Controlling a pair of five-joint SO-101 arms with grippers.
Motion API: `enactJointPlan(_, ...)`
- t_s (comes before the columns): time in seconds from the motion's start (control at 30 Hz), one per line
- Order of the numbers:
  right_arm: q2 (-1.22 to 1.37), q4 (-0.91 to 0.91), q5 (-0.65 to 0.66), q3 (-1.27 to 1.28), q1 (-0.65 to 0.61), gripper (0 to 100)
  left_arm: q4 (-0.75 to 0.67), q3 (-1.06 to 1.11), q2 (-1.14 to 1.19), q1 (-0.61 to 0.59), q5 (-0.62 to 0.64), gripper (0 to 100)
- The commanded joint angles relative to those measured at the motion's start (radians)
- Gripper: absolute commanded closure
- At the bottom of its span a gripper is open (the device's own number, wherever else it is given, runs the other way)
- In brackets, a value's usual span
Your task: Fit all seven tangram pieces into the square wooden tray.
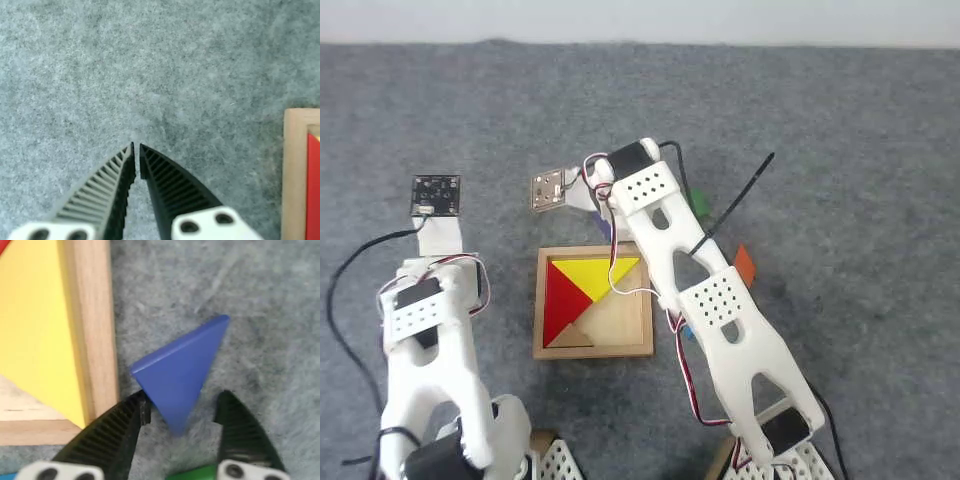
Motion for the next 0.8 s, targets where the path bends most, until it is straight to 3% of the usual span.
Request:
enactJointPlan(0.0,-0.087,0.058,-0.031,-0.078,-0.008,79.0,-0.017,-0.004,0.000,0.000,0.009,98)
enactJointPlan(0.2,-0.136,0.056,-0.115,-0.060,-0.045,64.3,-0.017,-0.004,0.000,0.000,0.009,98)
enactJointPlan(0.47,-0.137,0.047,-0.241,-0.052,-0.148,65.9,-0.017,-0.004,0.000,0.000,0.009,98)
enactJointPlan(0.77,-0.053,-0.050,-0.267,-0.055,-0.058,65.9,-0.017,-0.004,0.000,0.000,0.009,98)
